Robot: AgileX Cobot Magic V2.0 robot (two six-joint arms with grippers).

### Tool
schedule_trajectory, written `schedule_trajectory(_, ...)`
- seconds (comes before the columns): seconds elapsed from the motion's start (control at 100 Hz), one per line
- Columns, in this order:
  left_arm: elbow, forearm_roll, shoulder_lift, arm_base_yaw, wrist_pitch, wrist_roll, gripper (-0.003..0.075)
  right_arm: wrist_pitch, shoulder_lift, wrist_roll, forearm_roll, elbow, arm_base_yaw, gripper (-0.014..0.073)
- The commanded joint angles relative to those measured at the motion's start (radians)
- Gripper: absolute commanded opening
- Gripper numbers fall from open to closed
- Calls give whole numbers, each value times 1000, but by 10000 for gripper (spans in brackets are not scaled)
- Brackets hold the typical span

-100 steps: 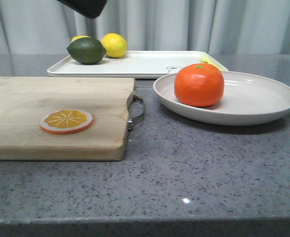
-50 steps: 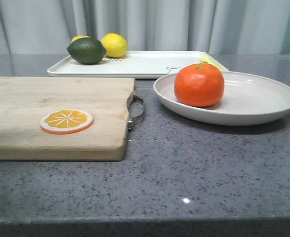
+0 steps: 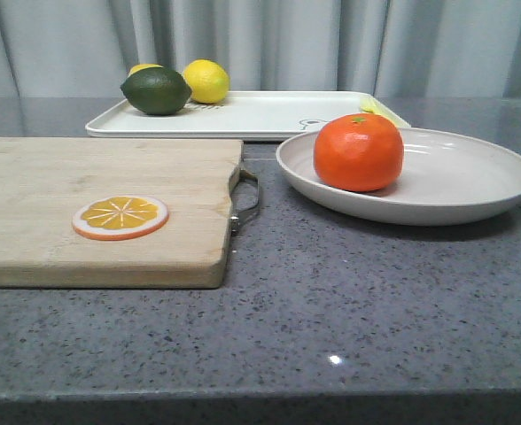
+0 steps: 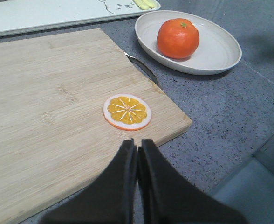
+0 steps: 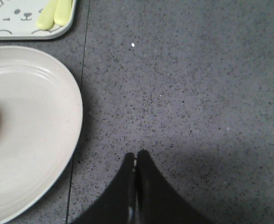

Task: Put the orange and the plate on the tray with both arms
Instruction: 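Move the right gripper toward the plate rim farthest from the board, then close the right gripper on the plate rim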

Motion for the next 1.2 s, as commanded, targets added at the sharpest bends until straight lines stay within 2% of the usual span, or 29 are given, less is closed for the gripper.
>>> schedule_trajectory(0.0,-23,-8,1,-1,-54,-11,-19,14,53,-6,6,-95,-2,-56)
schedule_trajectory(0.13,-21,-8,1,-1,-43,-11,-19,82,149,-44,18,-192,-2,-8)
schedule_trajectory(0.37,-21,-8,1,-1,-43,-11,-19,172,308,-66,91,-356,-2,251)
schedule_trajectory(0.47,-21,-8,1,-1,-43,-11,-19,221,370,-66,119,-407,-2,313)
schedule_trajectory(0.82,-21,-8,1,-1,-43,-11,-19,271,516,-108,294,-477,12,321)
schedule_trajectory(1.19,-21,-8,1,-1,-43,-11,-19,267,624,-111,296,-477,38,320)
